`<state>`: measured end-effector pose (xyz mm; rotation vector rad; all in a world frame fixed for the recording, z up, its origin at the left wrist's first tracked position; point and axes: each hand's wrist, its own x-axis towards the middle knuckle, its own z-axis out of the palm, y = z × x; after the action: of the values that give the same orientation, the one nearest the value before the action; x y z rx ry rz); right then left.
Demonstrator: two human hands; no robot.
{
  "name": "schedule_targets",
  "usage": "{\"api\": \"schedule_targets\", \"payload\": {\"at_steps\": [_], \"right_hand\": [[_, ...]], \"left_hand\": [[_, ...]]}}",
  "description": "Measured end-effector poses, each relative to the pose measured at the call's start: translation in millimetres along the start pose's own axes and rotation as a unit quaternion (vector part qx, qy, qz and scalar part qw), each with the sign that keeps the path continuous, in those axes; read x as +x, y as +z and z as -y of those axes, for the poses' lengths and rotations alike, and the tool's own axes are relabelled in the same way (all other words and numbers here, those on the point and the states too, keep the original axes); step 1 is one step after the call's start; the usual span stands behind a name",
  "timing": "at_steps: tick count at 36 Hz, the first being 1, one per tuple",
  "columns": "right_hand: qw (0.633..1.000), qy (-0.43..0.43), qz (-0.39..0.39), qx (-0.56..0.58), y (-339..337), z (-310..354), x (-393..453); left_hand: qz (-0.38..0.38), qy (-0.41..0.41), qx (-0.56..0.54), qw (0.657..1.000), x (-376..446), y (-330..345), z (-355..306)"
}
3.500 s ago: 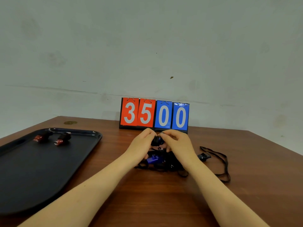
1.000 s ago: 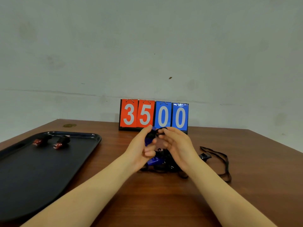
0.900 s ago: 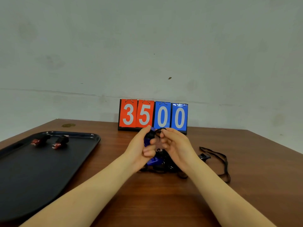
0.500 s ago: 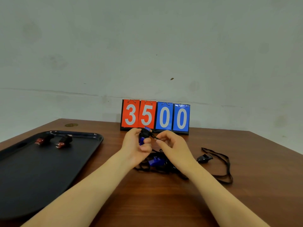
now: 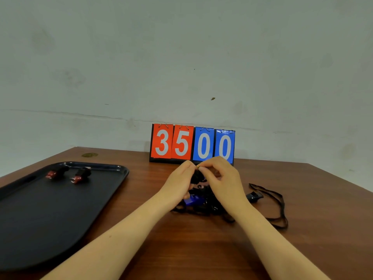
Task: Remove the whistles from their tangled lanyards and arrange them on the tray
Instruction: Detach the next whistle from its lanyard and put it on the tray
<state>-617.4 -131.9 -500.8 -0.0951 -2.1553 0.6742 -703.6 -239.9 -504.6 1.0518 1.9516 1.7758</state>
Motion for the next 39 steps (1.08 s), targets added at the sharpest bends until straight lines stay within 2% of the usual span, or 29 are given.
{"api": "schedule_targets", "payload": {"at_steps": [3, 5, 8, 10, 12, 14, 22, 28, 31, 36, 39], "right_hand": [[0.984, 0.111, 0.041, 0.134, -2.5, 6.0, 1.1], [0.953, 0.191, 0.064, 0.226, -5.7, 5.9, 2.1], [0.859, 0.271, 0.093, 0.425, -9.3, 5.0, 2.4], [0.796, 0.318, 0.079, 0.509, -9.9, 7.1, 2.6], [0.751, 0.356, 0.064, 0.552, -9.2, 8.6, 3.4], [0.725, 0.376, 0.063, 0.573, -8.0, 7.8, 3.8], [0.728, 0.394, 0.09, 0.554, -7.4, 4.2, 4.9], [0.74, 0.363, 0.073, 0.562, -4.7, 2.4, 4.5], [0.761, 0.332, 0.076, 0.552, -3.8, 1.5, 4.1], [0.824, 0.275, 0.108, 0.483, -4.0, -0.1, 3.8], [0.843, 0.267, 0.112, 0.454, -2.3, -0.9, 3.8]], "left_hand": [[-0.02, 0.017, 0.018, 0.999, 0.1, -0.9, 3.9], [-0.03, 0.019, 0.017, 0.999, -0.3, 0.6, 6.2], [-0.034, 0.005, -0.046, 0.998, -2.2, 4.5, 3.8], [-0.031, -0.006, -0.102, 0.994, -1.4, 7.8, 2.3], [-0.032, -0.024, -0.115, 0.993, 0.2, 9.1, 1.5], [-0.035, -0.03, -0.1, 0.994, 1.5, 7.6, 1.8], [-0.001, -0.005, -0.105, 0.994, -0.2, 5.1, 6.0], [-0.007, -0.065, -0.185, 0.981, -0.3, 5.9, 0.4], [-0.007, -0.082, -0.215, 0.973, 0.8, 4.9, 0.2], [0.006, -0.085, -0.254, 0.963, -0.3, 3.6, 0.4], [0.007, -0.083, -0.27, 0.959, -0.3, 2.0, 1.1]]}}
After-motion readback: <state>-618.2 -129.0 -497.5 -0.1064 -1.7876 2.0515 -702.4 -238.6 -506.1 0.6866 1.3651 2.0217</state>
